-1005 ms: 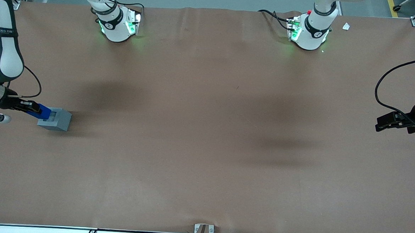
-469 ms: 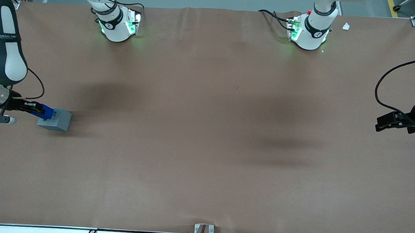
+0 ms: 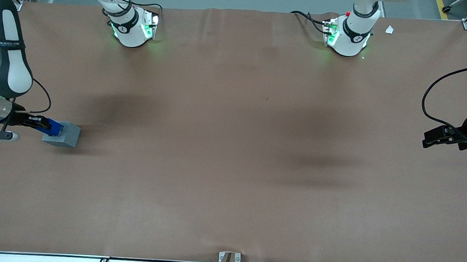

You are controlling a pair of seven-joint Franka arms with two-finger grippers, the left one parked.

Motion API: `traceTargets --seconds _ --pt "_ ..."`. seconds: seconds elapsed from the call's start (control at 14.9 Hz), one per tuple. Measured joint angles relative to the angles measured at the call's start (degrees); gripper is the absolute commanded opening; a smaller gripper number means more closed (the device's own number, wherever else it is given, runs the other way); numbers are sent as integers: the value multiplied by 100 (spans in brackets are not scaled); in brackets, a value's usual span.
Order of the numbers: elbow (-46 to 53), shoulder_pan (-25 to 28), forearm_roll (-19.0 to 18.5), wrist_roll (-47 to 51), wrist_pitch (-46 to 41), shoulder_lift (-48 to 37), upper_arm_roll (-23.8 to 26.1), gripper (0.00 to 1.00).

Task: Insert blue part into gray base with right arm
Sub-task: 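Lower the blue block into the gray base's square opening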

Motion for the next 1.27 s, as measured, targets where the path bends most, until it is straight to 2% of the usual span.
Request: traceTargets --seconds 1.27 --pt "0 -9 0 6 136 133 0 18"
